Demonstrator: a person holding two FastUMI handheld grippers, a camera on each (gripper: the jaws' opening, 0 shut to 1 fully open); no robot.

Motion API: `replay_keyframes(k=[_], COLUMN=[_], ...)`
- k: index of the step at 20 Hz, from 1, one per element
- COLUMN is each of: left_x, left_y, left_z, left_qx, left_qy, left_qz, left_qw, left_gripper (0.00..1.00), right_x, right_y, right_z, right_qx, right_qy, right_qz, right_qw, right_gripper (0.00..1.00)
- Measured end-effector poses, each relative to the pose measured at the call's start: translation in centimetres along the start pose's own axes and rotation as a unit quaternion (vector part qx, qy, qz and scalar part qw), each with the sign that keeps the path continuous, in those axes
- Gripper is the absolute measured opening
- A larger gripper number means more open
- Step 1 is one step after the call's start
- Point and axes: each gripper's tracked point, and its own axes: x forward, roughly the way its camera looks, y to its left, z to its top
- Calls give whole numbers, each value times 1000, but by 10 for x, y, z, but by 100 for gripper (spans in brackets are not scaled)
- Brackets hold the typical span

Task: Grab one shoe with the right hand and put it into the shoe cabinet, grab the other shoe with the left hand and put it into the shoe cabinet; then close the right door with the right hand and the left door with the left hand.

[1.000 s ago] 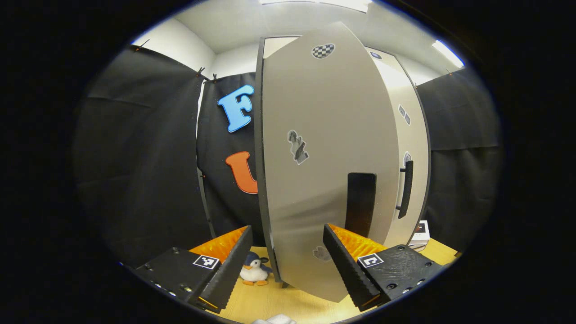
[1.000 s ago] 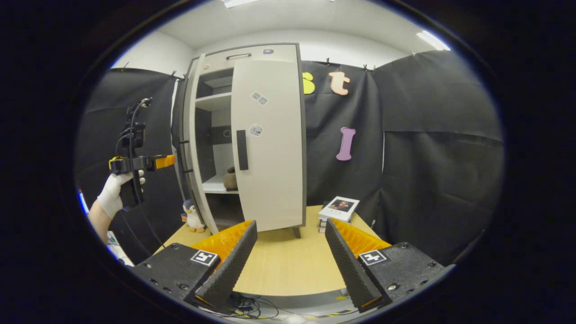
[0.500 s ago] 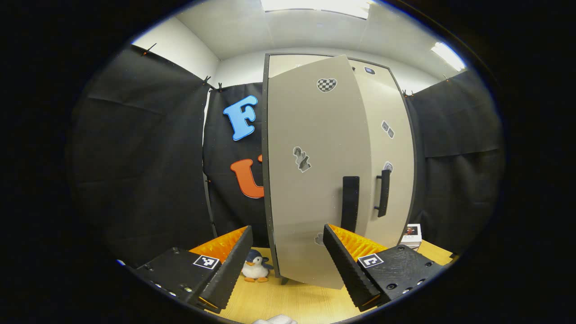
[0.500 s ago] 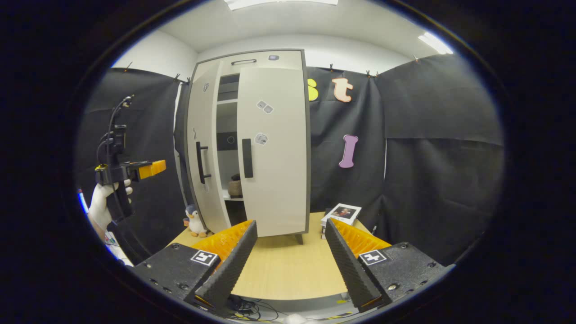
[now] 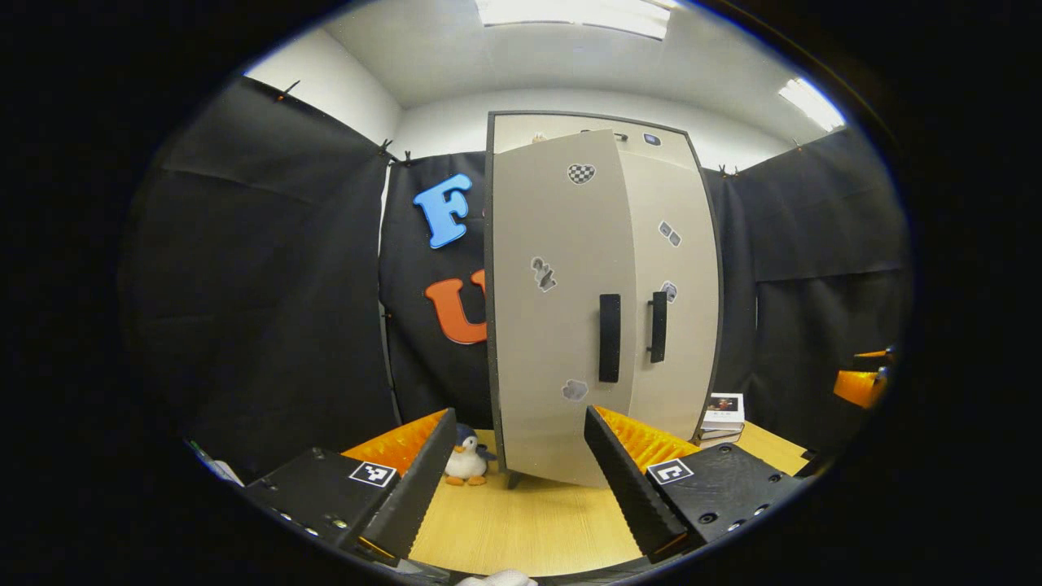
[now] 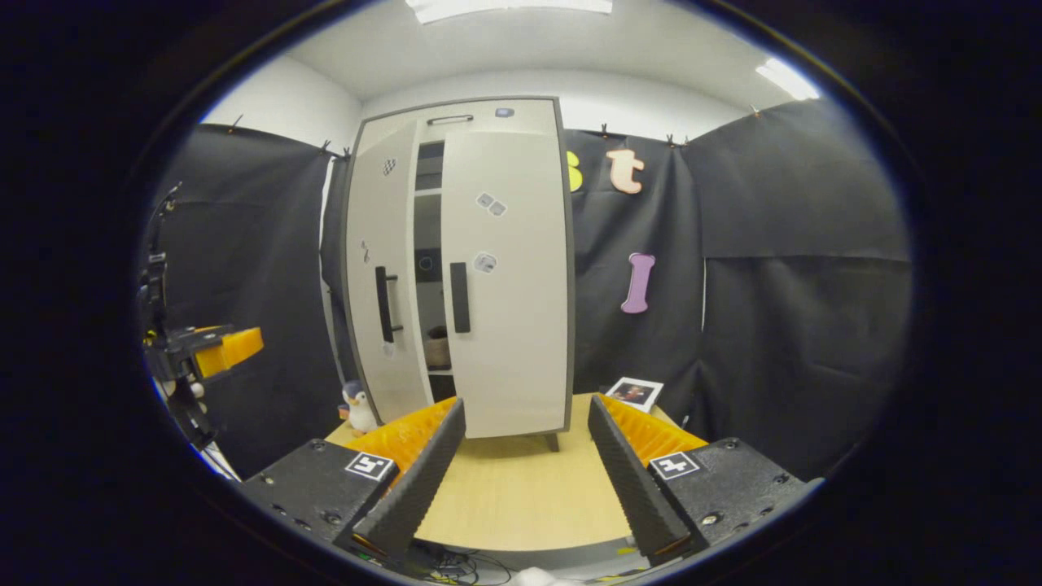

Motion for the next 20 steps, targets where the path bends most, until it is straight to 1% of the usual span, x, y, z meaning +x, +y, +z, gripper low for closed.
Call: replay_keyframes(k=[2, 5, 11, 20], left_x=[-12, -25, -32, -34], left_y=[0, 9, 4, -8], left_z=[-9, -13, -13, -9], left_qx=[-2, 1, 0, -3], left_qy=[9, 9, 9, 6], left_qz=[0, 15, 5, -12], left_qw=[1000, 1000, 1000, 1000], left_gripper=[96, 96, 96, 96], right_x=[2, 5, 9, 7], right_y=[0, 4, 12, 9], right_z=[-2, -2, 0, -2], right_qx=[-4, -4, -5, -8], right_qy=[0, 0, -5, -1], right_qz=[-1, 2, 9, 8], right_qw=[1000, 1000, 1000, 1000], right_gripper=[99, 99, 99, 99])
